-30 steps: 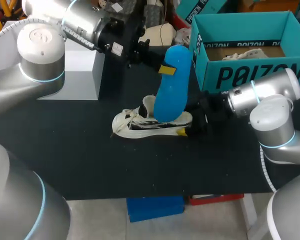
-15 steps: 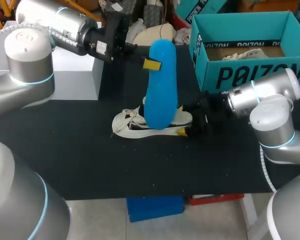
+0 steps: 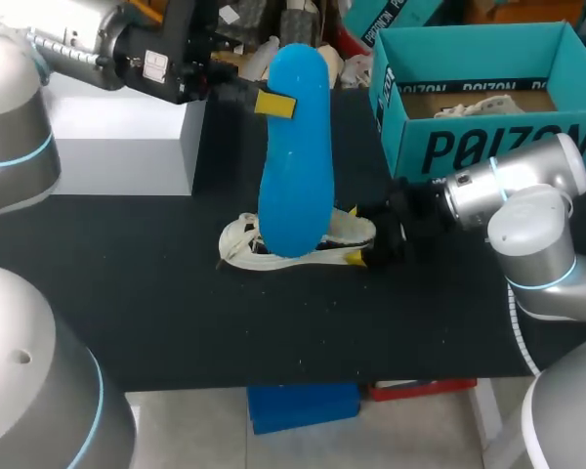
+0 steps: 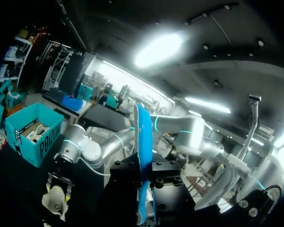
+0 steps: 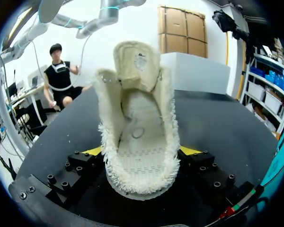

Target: Take the shoe out of the shoebox, open the shoe tongue, remove and reinsert the insole, then place the shoe into the shoebox

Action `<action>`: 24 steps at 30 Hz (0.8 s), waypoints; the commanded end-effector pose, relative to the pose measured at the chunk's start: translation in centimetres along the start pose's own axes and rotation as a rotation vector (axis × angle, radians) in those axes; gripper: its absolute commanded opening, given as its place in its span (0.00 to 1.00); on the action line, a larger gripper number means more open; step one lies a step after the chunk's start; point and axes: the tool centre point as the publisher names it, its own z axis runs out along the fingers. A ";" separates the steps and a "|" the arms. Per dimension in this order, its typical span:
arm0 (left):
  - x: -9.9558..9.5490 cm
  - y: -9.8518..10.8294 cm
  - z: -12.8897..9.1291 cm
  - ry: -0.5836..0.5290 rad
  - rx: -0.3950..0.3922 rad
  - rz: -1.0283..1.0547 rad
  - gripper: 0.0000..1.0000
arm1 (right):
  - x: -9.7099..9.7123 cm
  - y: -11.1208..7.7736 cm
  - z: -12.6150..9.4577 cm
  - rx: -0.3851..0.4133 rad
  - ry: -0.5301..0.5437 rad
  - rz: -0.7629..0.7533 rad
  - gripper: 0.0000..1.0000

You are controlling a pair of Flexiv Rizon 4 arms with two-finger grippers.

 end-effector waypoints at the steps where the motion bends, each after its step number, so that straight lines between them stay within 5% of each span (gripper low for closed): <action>1: 3.1 -1.4 0.6 -0.261 -0.019 0.004 0.00 | 0.0 -0.4 0.1 0.002 -0.001 0.001 0.00; 12: 7.4 -4.0 2.1 -0.313 0.001 0.020 0.00 | 0.0 -0.4 0.1 0.002 -0.001 0.001 0.00; 24: 7.8 -3.9 2.3 -0.339 0.055 0.007 0.00 | 0.0 -0.4 0.1 0.002 -0.001 0.001 0.00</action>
